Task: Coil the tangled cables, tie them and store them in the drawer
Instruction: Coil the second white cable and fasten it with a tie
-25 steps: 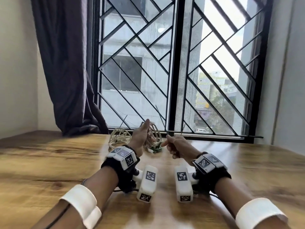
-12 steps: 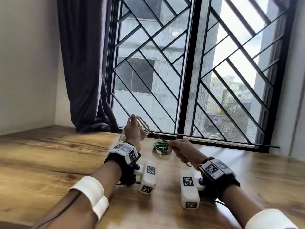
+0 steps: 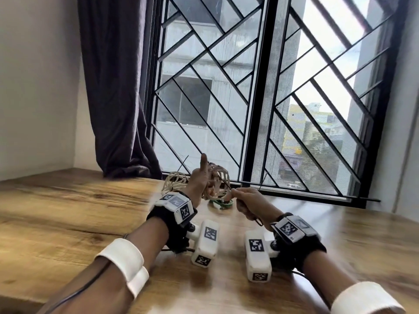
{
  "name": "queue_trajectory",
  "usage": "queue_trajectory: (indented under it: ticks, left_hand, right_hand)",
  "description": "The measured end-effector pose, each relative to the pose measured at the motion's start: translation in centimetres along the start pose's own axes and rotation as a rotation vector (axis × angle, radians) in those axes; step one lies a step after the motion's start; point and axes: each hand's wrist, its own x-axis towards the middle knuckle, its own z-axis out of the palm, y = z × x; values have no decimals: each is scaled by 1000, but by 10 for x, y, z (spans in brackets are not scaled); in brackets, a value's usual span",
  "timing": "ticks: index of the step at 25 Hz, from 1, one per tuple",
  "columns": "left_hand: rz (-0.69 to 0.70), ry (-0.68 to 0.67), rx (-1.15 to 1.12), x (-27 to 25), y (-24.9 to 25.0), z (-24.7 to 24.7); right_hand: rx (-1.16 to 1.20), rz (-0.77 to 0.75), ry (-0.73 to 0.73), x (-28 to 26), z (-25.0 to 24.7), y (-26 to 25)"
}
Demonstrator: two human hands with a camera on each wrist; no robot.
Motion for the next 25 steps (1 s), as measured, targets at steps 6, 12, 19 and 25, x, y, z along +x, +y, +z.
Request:
queue_trajectory:
  ticks: [6,12,19,25]
  left_hand:
    - [40,-24,209,-3,8,13]
    - [85,65,208,5,1,7]
    - [58,-22,99,2,4,6]
    - [150,170,158,0,14,7]
  right_hand:
    - [23,-13,87,-1,9,-5]
    - [264,-71,193,-1,13,-5]
    - [365,-34,182,-2,15,-8]
    - [287,12,50,-4,12,-13]
